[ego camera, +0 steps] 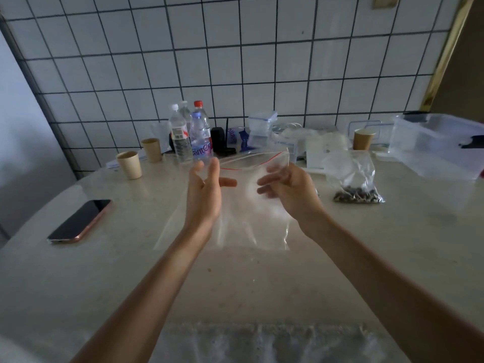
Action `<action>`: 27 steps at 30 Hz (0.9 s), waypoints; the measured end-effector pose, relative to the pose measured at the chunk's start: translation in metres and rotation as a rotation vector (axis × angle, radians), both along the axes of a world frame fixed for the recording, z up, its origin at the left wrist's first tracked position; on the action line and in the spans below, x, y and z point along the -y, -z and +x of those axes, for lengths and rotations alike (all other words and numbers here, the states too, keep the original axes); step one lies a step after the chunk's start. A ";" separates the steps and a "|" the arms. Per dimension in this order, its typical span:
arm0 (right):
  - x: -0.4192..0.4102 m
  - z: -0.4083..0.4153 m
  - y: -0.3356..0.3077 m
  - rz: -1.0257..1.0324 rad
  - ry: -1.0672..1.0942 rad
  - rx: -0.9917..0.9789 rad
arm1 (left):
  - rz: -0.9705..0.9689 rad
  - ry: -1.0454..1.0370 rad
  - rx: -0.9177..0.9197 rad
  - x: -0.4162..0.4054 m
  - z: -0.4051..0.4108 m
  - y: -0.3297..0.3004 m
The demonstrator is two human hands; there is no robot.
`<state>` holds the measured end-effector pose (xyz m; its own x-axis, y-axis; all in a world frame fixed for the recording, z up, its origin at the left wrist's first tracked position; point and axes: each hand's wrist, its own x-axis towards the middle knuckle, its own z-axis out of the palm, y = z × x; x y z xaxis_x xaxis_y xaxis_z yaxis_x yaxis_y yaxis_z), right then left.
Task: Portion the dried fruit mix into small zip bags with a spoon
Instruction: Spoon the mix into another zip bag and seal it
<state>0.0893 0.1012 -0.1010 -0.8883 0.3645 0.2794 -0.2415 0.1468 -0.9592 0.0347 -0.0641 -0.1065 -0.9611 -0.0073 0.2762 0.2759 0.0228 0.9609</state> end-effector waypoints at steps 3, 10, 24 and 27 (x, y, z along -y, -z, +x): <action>-0.009 0.008 0.003 0.064 0.008 -0.013 | -0.139 0.047 -0.016 -0.004 -0.002 -0.011; -0.019 0.034 -0.008 0.195 -0.091 -0.026 | -0.381 0.002 -0.180 -0.024 0.005 -0.006; -0.056 0.046 -0.024 0.007 0.196 0.074 | 0.018 0.249 -0.002 -0.012 0.017 -0.023; -0.058 0.050 -0.023 -0.241 0.068 0.106 | 0.284 0.421 0.273 -0.015 0.020 -0.025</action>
<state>0.1391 0.1592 -0.0782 -0.8791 0.4691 0.0842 -0.1354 -0.0764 -0.9878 0.0544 -0.0490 -0.0814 -0.9333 0.3538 0.0606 -0.0538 -0.3048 0.9509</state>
